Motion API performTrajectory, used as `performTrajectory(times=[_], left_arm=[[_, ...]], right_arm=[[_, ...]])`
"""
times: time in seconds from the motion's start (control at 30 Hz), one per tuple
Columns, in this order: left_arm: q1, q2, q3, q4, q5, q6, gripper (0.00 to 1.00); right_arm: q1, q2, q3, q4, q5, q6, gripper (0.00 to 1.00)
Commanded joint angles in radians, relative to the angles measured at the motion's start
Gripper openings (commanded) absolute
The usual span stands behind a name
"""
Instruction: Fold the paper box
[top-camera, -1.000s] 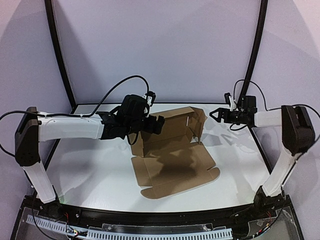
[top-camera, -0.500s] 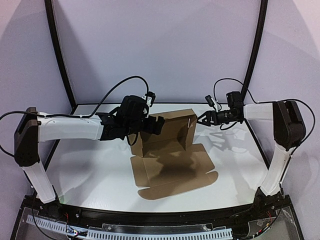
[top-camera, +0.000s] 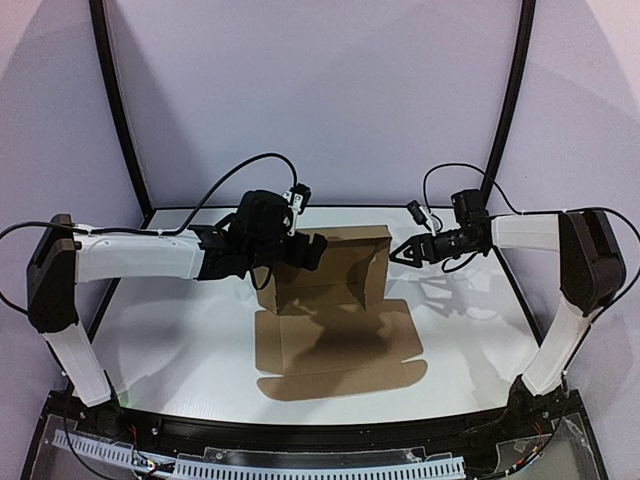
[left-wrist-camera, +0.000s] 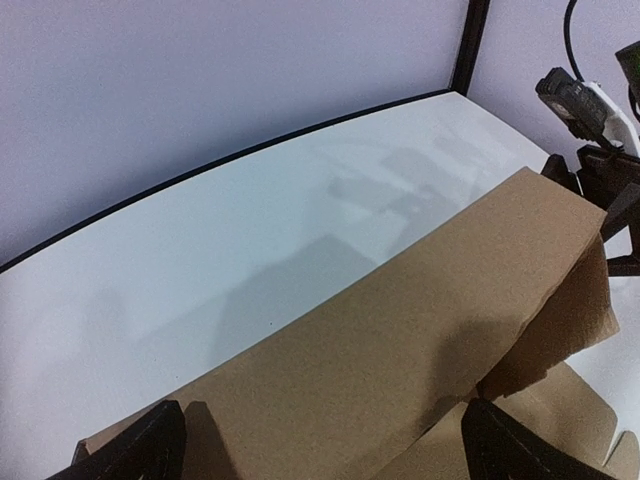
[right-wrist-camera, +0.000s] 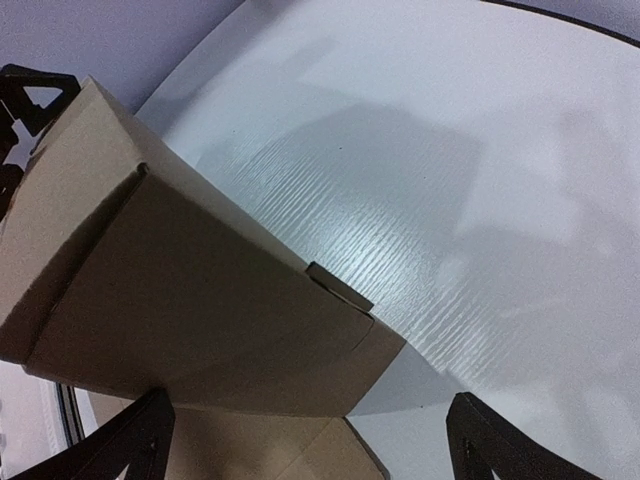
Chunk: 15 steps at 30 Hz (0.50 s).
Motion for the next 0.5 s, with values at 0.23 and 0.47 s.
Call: performTrajectory(times=[0.23, 0.47], left_arm=[[0.001, 0.038, -0.074, -0.212, 0.299, 0.090, 0.98], [0.004, 0.031, -0.079, -0.224, 0.342, 0.105, 0.97]], right_arm=[[0.119, -0.122, -0.138, 0.041, 0.086, -0.007, 0.97], [0.161, -0.168, -0.286, 0.284, 0.082, 0.062, 0.97]])
